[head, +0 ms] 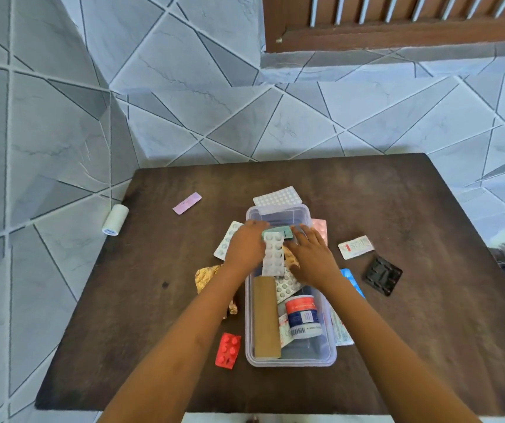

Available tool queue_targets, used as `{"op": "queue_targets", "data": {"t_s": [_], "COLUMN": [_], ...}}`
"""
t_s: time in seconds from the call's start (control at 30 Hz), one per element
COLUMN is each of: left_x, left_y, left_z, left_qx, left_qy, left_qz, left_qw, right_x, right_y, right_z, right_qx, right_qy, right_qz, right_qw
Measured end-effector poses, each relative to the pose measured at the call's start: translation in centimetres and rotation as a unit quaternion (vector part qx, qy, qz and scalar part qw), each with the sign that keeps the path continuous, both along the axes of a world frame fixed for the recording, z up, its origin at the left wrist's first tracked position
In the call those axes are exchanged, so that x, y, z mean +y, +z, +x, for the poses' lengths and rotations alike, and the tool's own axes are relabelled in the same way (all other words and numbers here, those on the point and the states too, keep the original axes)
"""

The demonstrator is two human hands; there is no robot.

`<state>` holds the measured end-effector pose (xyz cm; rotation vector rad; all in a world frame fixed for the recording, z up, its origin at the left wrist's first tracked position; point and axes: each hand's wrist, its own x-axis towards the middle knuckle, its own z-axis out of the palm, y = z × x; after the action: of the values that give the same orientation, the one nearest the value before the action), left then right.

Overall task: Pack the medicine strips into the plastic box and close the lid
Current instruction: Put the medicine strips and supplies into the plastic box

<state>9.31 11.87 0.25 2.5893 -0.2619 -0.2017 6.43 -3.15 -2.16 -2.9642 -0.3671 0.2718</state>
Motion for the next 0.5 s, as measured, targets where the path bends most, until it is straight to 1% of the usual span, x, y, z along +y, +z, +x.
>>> {"op": "queue_targets", "data": {"t_s": [0.07,0.1,0.13,0.17,0.2,0.27,0.3,0.33,0.4,0.5], "left_x": [1.9,3.1,4.2,5.2,6.2,7.3,7.6,7.6,7.5,6.9], "left_y": [0.7,0.8,0.9,0.9,0.8,0.0,-0.8,-1.7,-3.3,-4.5], "left_z": [-0.6,-1.1,-1.4,-1.6,-2.1,-3.2,-3.6,-4.2,-5.0,-5.7], "left_qx": [-0.033,-0.045,-0.049,-0.039,-0.01,0.079,0.125,0.163,0.205,0.206], "left_qy": [0.075,0.105,0.126,0.141,0.154,0.17,0.173,0.178,0.19,0.211], "left_qz": [-0.052,-0.056,-0.043,-0.012,0.036,0.131,0.154,0.158,0.147,0.131], "left_qw": [0.995,0.992,0.99,0.989,0.987,0.974,0.965,0.958,0.949,0.946], "right_x": [0.0,0.0,-0.1,-0.2,-0.3,-0.2,-0.2,-0.1,0.0,-0.1], "right_y": [-0.1,-0.1,-0.1,-0.1,-0.2,-0.4,-0.6,-0.7,-0.7,-0.6], "right_z": [-1.0,-1.7,-2.4,-2.9,-3.6,-4.6,-4.9,-5.1,-5.7,-6.5], "right_qx": [-0.035,-0.051,-0.065,-0.071,-0.073,-0.064,-0.061,-0.062,-0.062,-0.057], "right_qy": [-0.052,-0.083,-0.115,-0.142,-0.157,-0.162,-0.16,-0.157,-0.16,-0.17], "right_qz": [0.1,0.146,0.181,0.204,0.22,0.233,0.236,0.238,0.241,0.238], "right_qw": [0.993,0.984,0.975,0.966,0.96,0.957,0.957,0.956,0.955,0.955]}}
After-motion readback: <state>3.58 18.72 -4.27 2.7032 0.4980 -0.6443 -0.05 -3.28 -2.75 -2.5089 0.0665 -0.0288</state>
